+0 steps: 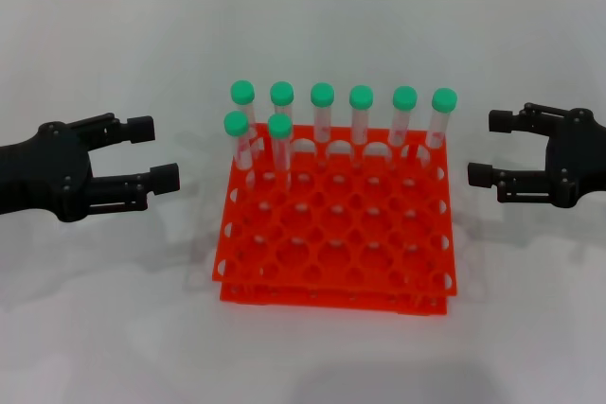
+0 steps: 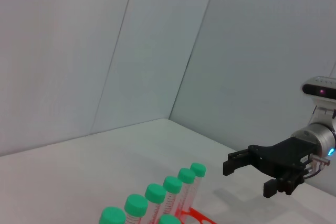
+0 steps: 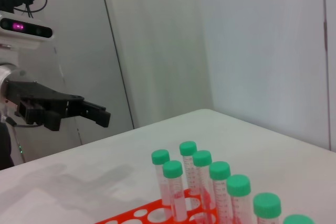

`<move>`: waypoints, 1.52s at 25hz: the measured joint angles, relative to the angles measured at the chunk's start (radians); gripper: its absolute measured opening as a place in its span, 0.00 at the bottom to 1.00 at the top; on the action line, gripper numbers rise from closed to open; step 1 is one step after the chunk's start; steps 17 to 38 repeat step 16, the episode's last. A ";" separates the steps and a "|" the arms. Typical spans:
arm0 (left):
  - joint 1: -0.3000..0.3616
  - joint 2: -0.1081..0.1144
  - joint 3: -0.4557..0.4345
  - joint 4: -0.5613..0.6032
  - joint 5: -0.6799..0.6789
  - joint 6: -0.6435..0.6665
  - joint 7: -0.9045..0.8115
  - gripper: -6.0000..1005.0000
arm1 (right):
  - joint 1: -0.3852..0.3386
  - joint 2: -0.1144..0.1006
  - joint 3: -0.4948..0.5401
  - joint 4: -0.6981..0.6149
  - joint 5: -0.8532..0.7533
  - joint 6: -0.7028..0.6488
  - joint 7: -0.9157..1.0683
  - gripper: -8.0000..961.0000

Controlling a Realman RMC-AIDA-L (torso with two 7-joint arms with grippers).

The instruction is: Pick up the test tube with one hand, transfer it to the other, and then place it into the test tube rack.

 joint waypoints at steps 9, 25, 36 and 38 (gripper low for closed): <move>-0.001 0.004 0.001 0.001 0.000 0.000 -0.014 0.88 | -0.002 0.002 -0.004 0.002 -0.012 0.003 0.019 0.87; -0.002 0.004 0.000 0.001 0.000 0.000 -0.015 0.88 | -0.001 0.003 -0.003 0.002 -0.038 0.004 0.040 0.87; -0.002 0.004 0.000 0.001 0.000 0.000 -0.015 0.88 | -0.001 0.003 -0.003 0.002 -0.038 0.004 0.040 0.87; -0.002 0.004 0.000 0.001 0.000 0.000 -0.015 0.88 | -0.001 0.003 -0.003 0.002 -0.038 0.004 0.040 0.87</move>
